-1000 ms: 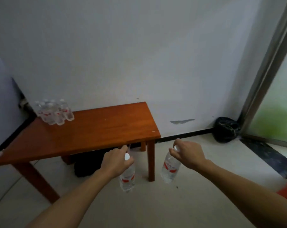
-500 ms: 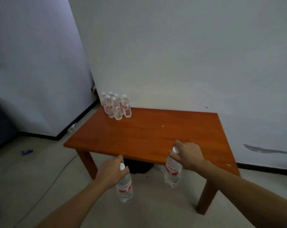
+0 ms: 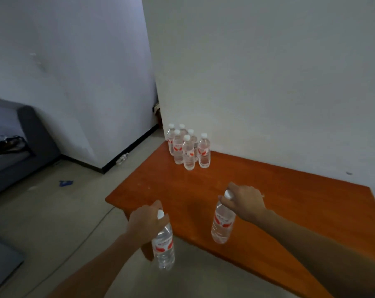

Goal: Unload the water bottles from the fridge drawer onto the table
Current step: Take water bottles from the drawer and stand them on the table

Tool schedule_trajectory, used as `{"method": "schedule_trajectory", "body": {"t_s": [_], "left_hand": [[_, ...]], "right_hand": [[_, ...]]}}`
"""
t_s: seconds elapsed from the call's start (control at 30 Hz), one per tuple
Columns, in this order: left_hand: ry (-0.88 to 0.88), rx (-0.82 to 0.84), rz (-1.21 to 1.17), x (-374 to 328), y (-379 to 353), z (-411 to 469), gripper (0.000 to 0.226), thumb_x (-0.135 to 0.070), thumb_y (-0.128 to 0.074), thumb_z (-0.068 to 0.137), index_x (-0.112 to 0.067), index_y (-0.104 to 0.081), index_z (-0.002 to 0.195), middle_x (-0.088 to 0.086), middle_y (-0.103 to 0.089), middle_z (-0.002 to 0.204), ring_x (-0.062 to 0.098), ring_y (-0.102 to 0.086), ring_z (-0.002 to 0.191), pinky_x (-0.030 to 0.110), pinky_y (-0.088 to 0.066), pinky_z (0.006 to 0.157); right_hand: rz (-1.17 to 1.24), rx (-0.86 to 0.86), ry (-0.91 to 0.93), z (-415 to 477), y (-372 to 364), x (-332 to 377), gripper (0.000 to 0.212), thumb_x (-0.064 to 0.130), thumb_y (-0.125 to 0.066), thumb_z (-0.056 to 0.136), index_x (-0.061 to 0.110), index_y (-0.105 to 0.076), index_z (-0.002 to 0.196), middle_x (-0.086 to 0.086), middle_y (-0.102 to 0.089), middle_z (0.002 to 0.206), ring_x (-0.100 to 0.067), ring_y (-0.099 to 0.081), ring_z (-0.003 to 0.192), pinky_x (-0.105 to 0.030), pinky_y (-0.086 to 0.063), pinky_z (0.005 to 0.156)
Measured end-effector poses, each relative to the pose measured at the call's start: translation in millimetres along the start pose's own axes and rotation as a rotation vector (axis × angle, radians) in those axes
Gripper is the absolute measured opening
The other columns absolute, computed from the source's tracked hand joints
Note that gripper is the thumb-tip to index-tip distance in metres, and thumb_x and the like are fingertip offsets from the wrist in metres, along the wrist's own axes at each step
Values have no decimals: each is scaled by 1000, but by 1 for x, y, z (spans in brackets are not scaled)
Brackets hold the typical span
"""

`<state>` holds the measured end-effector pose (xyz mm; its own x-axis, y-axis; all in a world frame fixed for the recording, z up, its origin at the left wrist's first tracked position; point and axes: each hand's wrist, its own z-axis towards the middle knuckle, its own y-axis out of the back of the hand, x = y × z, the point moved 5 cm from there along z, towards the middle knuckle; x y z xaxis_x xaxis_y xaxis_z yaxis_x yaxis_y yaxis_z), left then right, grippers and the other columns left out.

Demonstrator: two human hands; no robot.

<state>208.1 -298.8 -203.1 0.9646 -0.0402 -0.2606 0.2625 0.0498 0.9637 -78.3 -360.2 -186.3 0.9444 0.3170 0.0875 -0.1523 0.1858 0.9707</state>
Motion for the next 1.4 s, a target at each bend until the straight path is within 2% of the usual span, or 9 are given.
{"method": "schedule_trajectory", "body": {"t_s": [0.1,0.2,0.3,0.43,0.6,0.77,0.97,1.33,1.4], "left_hand": [[-18,23,-7,28,-3,58,21,-50,-52,89,-31,-44,86,-12,-54,69,3,-55,61,15,-38,52],[-81,38,-22,53,3,117,21,-50,-52,89,-33,-41,88,-13,-50,69,3,-50,61,15,-32,50],[-154,37,-22,72,15,177,21,-51,-49,90,-33,-39,89,-12,-50,70,5,-49,61,17,-28,49],[-183,23,-49,88,14,251,18,-48,-49,91,-32,-41,92,-9,-56,82,11,-55,72,24,-40,60],[-200,-13,-48,102,3,342,17,-45,-52,91,-30,-45,94,-8,-57,84,11,-57,71,29,-50,65],[-256,15,-30,106,-14,410,17,-45,-51,91,-30,-45,96,-9,-56,86,10,-56,71,31,-50,64],[-320,73,-28,113,-30,471,23,-38,-53,91,-22,-47,106,-4,-55,96,19,-58,84,30,-35,64],[-577,219,-189,121,-42,543,44,-35,-51,95,-27,-40,136,2,-59,122,20,-61,98,28,-45,72],[-614,258,-222,124,-40,549,40,-38,-49,96,-28,-42,134,1,-61,117,21,-62,97,30,-46,72]], "right_hand": [[-7,11,-37,50,-24,6,43,67,-38,88,27,-51,94,10,-55,69,-4,-53,54,-21,-49,48],[-7,12,-72,102,-41,14,43,67,-39,88,27,-51,96,10,-56,70,-3,-53,54,-21,-49,47],[41,-15,-120,146,-50,23,40,66,-43,87,28,-52,97,12,-57,73,0,-49,54,-16,-35,43],[139,-87,-115,196,-59,31,32,58,-51,87,27,-53,96,14,-54,72,3,-41,49,-12,-23,44],[225,-15,-101,267,-82,29,44,62,-41,89,24,-54,107,5,-65,93,-7,-60,69,-25,-53,60],[292,47,-75,322,-119,31,32,54,-46,92,26,-51,109,2,-64,103,-7,-54,74,-21,-46,62],[330,83,-81,368,-146,44,32,47,-51,92,22,-51,112,-1,-61,110,-13,-59,85,-28,-51,72],[307,77,-313,402,-177,75,34,45,-60,87,26,-51,113,1,-63,111,-17,-61,95,-28,-48,77],[321,75,-363,405,-179,80,42,46,-61,86,28,-49,121,1,-62,116,-18,-60,99,-30,-49,80]]}}
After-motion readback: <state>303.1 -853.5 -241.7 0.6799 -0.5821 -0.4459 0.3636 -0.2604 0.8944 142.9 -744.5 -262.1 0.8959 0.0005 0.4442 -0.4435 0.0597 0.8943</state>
